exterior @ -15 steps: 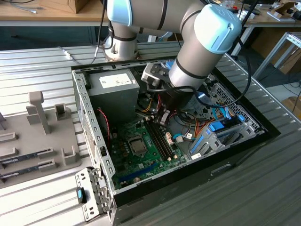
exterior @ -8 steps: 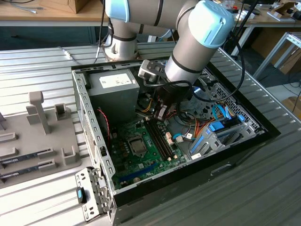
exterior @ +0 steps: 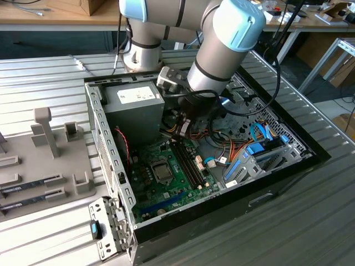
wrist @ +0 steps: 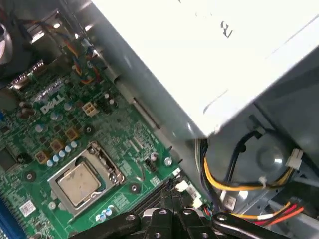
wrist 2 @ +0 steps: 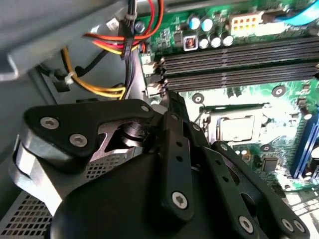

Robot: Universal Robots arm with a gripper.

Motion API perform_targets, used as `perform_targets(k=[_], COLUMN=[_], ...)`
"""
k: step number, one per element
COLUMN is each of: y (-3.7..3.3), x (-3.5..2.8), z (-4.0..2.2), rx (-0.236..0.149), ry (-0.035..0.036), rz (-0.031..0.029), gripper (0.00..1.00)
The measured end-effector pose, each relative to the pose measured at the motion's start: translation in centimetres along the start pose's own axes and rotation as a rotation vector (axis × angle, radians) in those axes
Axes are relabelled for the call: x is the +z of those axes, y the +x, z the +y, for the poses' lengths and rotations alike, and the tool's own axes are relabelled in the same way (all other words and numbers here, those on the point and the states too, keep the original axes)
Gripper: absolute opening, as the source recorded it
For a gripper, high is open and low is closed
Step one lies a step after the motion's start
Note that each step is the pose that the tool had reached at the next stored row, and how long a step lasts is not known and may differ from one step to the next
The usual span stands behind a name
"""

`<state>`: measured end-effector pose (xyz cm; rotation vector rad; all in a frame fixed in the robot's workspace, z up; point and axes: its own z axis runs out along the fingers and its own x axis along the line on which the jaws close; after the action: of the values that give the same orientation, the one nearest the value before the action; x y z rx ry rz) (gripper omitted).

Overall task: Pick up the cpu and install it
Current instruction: 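Install the first cpu locking lever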

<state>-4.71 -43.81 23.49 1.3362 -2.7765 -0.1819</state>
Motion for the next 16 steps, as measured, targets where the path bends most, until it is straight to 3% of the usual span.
perform_targets(k=[6, 10, 16], y=[1.04, 1.88, 2.43], x=[0.19, 0.18, 0.14], z=[1.41, 1.35, 1.06], rx=[-0.005, -0.006, -0.015], ry=[-0.0057, -0.0054, -0.0054], rz=[-0.0091, -0.0112, -0.0105], gripper=[0.11, 0.11, 0.11])
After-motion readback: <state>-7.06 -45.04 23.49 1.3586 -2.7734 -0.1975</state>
